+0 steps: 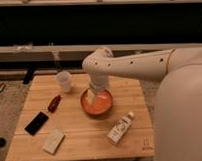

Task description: Wipe the white sponge on the table

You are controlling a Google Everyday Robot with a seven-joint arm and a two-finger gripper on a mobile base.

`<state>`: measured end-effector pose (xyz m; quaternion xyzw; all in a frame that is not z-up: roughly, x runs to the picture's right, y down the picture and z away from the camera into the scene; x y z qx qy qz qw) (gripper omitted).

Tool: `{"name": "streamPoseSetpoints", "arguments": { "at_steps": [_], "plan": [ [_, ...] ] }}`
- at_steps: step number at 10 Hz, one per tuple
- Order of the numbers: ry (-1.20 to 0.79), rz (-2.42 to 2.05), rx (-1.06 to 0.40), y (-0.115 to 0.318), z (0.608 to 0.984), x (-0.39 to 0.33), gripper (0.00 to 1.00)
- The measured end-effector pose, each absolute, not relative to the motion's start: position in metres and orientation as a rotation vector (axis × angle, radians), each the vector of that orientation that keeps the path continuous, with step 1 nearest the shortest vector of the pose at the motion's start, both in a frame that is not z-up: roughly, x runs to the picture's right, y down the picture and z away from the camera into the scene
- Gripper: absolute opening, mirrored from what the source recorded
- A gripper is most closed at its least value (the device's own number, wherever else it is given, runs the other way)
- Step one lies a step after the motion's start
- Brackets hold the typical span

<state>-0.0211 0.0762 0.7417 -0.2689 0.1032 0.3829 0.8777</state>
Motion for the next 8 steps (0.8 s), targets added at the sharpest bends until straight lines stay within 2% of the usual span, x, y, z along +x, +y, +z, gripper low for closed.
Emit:
{"name": "streamPoseSetpoints", "arguments": {
  "at_steps": [2,8],
  "plan": [
    [0.172,0.692,-0.577,0.112,0.706,-0.051,0.80],
    [0.117,0.511,-0.671,0.177,0.674,-0.145,0.80]
  ]
}}
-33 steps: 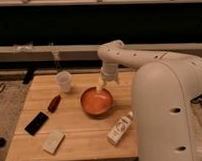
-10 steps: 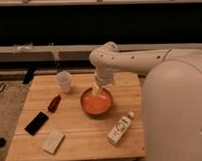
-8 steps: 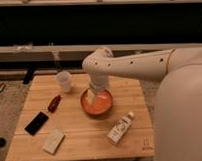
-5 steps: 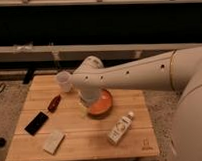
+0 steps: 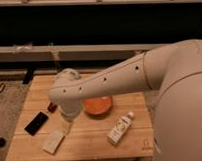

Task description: Wipe the white sponge on the table

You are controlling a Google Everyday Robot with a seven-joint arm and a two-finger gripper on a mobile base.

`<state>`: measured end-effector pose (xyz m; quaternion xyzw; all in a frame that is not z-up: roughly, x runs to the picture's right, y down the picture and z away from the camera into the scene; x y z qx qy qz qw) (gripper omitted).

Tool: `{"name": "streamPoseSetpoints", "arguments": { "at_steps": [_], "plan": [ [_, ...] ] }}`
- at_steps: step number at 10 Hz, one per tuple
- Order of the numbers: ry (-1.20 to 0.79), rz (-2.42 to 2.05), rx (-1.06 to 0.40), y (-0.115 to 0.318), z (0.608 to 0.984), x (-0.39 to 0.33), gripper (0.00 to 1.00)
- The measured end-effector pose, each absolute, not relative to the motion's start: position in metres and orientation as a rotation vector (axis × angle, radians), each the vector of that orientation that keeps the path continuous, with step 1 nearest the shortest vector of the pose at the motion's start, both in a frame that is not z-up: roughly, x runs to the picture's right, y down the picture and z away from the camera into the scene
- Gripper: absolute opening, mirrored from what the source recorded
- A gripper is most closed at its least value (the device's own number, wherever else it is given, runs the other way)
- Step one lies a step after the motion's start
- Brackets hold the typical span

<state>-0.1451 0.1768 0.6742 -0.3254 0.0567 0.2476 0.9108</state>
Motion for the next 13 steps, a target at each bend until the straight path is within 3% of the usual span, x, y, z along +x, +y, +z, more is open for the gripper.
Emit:
{"name": "streamPoseSetpoints", "arguments": {
  "at_steps": [4,13],
  "plan": [
    [0.094,0.434,-0.680,0.207,0.667,-0.190,0.80],
    [0.016,0.382,-0.668,0.249,0.694,-0.281,0.80]
  ]
}}
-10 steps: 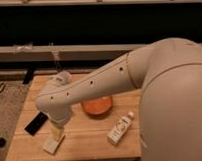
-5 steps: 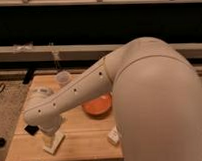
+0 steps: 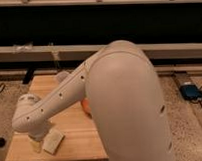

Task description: Wipe the white sponge on the table

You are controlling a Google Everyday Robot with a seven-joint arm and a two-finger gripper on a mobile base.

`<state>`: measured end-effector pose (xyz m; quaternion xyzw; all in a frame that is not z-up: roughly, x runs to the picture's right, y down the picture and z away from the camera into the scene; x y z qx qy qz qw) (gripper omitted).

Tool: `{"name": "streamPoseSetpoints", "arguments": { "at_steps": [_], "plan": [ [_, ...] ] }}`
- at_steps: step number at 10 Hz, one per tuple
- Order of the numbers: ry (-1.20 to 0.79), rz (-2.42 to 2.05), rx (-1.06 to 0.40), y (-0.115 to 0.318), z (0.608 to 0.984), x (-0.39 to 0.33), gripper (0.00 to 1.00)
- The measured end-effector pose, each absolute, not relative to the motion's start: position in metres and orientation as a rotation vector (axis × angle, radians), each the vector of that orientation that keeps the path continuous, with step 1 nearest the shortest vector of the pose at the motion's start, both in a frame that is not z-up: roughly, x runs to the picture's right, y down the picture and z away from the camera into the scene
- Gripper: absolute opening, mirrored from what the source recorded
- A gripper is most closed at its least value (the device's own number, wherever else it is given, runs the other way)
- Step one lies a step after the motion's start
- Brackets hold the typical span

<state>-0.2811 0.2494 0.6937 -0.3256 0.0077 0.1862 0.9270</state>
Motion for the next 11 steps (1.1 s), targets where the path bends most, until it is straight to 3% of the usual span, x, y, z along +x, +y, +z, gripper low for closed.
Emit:
{"name": "streamPoseSetpoints", "arguments": {
  "at_steps": [3,7,11],
  "plan": [
    [0.062,0.428,-0.687,0.257,0.724,-0.298,0.80],
    [0.152,0.596,-0.740,0.233,0.769,-0.297,0.80],
    [0.231,0.672,-0.723,0.220,0.788,-0.280,0.80]
  ]
}}
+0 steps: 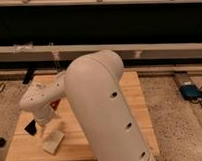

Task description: Wipe the white sponge on the table

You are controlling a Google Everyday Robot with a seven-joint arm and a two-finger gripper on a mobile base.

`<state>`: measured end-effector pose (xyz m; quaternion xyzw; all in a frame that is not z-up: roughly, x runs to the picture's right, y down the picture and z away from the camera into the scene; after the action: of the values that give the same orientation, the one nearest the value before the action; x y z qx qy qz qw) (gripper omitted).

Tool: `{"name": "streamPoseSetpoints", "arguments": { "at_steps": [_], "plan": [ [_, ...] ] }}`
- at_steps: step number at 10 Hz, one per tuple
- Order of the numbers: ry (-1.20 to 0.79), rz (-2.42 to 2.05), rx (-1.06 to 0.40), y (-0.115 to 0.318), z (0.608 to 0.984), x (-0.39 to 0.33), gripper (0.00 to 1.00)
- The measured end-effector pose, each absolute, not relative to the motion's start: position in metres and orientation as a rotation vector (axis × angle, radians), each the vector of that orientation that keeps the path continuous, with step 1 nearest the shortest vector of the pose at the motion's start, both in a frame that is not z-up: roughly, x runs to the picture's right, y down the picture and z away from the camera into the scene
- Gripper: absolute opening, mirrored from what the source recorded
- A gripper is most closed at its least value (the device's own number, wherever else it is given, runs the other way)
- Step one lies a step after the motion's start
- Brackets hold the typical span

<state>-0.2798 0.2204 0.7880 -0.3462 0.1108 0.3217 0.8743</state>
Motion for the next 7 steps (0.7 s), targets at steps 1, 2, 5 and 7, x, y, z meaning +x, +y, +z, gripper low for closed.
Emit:
{"name": "streamPoseSetpoints", "arguments": {
  "at_steps": [1,2,5,7],
  "plan": [
    [0.248,0.679,-0.715,0.220,0.789,-0.274,0.80],
    [0.262,0.681,-0.709,0.220,0.789,-0.269,0.80],
    [0.317,0.686,-0.710,0.230,0.786,-0.250,0.80],
    [0.366,0.687,-0.758,0.252,0.783,-0.244,0.80]
  ]
}}
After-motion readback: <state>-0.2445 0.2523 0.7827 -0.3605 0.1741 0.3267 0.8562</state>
